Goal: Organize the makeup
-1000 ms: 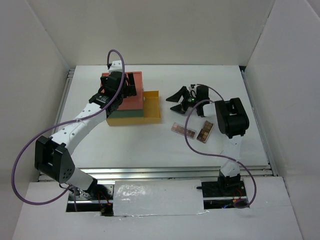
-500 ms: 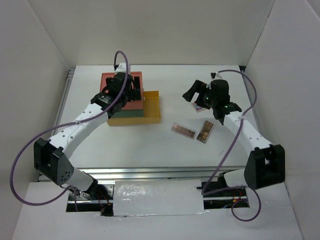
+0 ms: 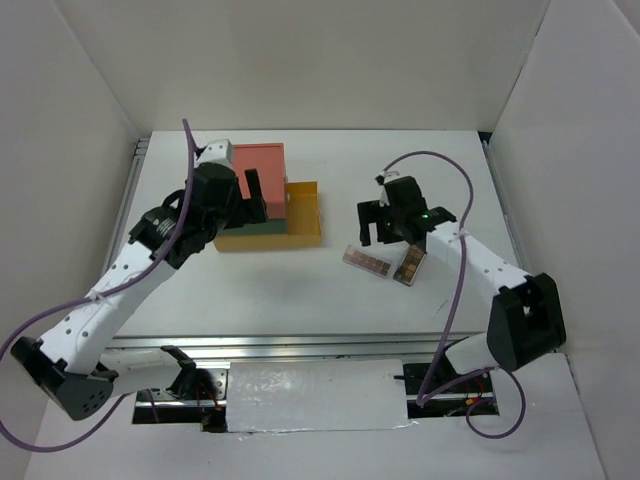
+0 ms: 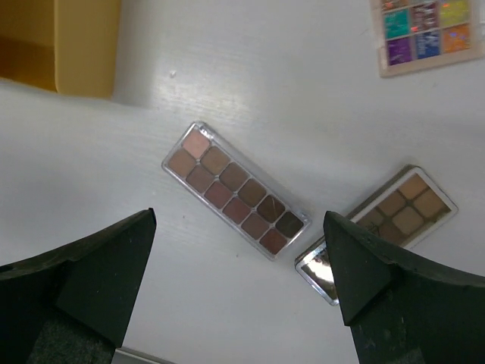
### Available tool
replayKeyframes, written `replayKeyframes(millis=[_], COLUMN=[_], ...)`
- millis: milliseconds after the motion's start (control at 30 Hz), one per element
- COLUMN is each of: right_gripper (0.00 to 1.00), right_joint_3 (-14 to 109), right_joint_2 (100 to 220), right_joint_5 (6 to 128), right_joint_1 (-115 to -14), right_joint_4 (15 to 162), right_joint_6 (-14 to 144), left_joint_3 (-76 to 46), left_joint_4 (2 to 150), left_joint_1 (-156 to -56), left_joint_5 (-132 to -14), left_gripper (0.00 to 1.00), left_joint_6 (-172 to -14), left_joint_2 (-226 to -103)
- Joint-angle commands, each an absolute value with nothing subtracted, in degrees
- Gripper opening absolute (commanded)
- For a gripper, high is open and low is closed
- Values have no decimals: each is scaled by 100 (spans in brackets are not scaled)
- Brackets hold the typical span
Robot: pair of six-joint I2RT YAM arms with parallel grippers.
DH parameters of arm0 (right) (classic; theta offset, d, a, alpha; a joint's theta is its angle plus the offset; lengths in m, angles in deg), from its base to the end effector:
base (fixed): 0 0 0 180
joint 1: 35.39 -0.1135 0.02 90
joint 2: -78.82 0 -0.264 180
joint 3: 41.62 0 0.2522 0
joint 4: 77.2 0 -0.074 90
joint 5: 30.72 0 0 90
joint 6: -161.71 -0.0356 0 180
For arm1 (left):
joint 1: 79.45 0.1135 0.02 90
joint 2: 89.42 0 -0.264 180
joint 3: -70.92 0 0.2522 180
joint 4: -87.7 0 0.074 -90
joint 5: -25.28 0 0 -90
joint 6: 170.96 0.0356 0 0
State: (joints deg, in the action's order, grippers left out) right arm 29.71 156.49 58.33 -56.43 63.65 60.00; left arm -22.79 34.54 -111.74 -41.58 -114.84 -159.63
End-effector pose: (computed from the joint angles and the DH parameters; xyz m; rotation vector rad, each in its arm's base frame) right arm 0.2719 0.1040 0.2654 -0.1855 2.3723 0.2556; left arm 0.2227 -0.1242 0.4097 -0.2713 2.0384 -0.2977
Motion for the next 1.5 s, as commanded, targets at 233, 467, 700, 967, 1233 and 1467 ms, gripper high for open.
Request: replayKeyframes(millis=[233, 467, 700, 967, 1233, 1467], right_gripper=[100, 97, 92, 39, 22, 19], right_joint_3=[3620, 3955, 4553, 4361, 3842, 4157], right_joint_2=[17591, 18384, 18982, 19009, 17736, 16908], right_joint_5=[5419, 5269, 5294, 5777, 6183, 6112], right_joint_1=[-6483, -6607, -6721, -6782, -6774, -6765], right_joint_4=[6048, 6047, 5311, 5036, 5844, 6468], right_joint_6=[7593, 7742, 7760, 7470, 6645, 5740], left_joint_3=[-1440, -736, -253, -112, -15, 160], left_joint_4=[2780, 3104, 3368, 3438, 3543, 3570], left_joint_1=[-11241, -11223, -11215, -11162, -11021, -10977], left_joint_5=[-4346, -4397, -4328, -4125, -4248, -4134], left_gripper=[99, 99, 99, 99, 99, 99], left_joint_6=[-11251, -10979, -10882, -10829, -10829, -10926], left_joint_2=[-14735, -14391, -14259, -14031, -13969, -13662])
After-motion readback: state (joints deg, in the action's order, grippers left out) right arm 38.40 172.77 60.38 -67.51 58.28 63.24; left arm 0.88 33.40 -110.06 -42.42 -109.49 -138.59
